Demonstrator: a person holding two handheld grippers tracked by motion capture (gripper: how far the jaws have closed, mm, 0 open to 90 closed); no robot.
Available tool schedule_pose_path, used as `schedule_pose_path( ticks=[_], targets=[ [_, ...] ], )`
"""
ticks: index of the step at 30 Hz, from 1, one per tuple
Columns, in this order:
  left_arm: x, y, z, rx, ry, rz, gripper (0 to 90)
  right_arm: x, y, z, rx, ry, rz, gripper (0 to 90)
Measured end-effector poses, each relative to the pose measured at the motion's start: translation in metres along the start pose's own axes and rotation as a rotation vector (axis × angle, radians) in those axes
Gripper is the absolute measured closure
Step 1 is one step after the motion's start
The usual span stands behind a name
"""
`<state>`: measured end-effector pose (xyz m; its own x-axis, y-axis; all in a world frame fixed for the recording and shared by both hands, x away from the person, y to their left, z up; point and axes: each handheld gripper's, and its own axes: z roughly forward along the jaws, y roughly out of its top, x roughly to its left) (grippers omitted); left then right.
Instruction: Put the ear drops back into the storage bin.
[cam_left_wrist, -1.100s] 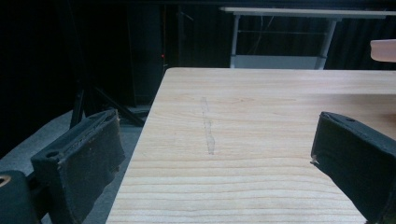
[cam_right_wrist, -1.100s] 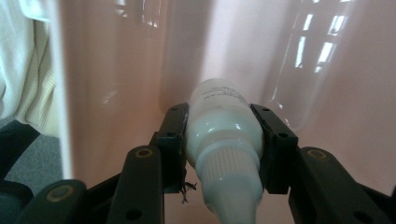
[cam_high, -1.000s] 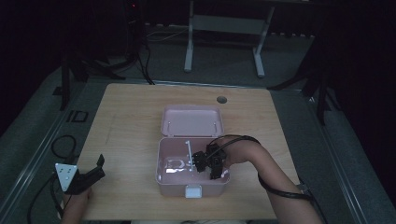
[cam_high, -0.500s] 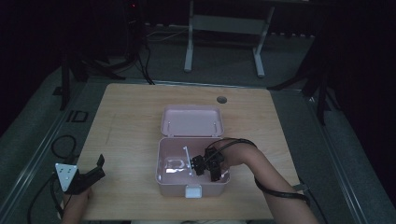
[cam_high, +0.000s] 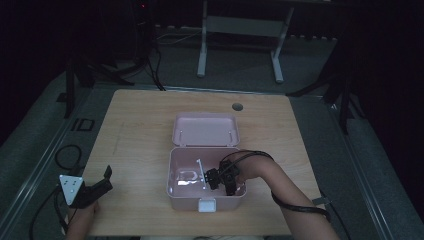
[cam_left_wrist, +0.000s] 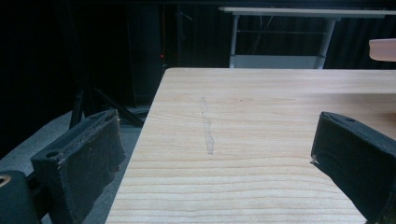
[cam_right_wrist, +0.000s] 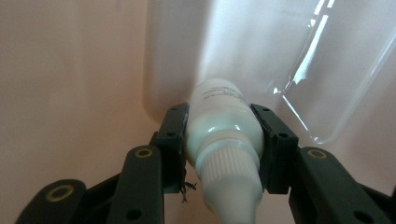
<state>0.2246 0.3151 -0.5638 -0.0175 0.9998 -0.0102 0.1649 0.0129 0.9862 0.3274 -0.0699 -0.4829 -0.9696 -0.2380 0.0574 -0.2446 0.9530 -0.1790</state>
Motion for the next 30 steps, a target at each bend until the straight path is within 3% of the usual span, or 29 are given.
schedule_pose_path(
  ticks=[9,19,30],
  targets=[
    [0.0,0.0,0.0,0.001,0.0,0.0,2.4,-0.003,-0.001,0.001,-0.014,0.006,0.028,56.9],
    [0.0,0.0,0.0,0.001,0.0,0.0,2.4,-0.003,-0.007,-0.017,-0.057,-0.017,0.038,55.9],
    [0.0,0.0,0.0,0.0,0.001,0.001,2.4,-0.007,-0.018,-0.039,-0.103,-0.066,0.096,49.5]
  ],
)
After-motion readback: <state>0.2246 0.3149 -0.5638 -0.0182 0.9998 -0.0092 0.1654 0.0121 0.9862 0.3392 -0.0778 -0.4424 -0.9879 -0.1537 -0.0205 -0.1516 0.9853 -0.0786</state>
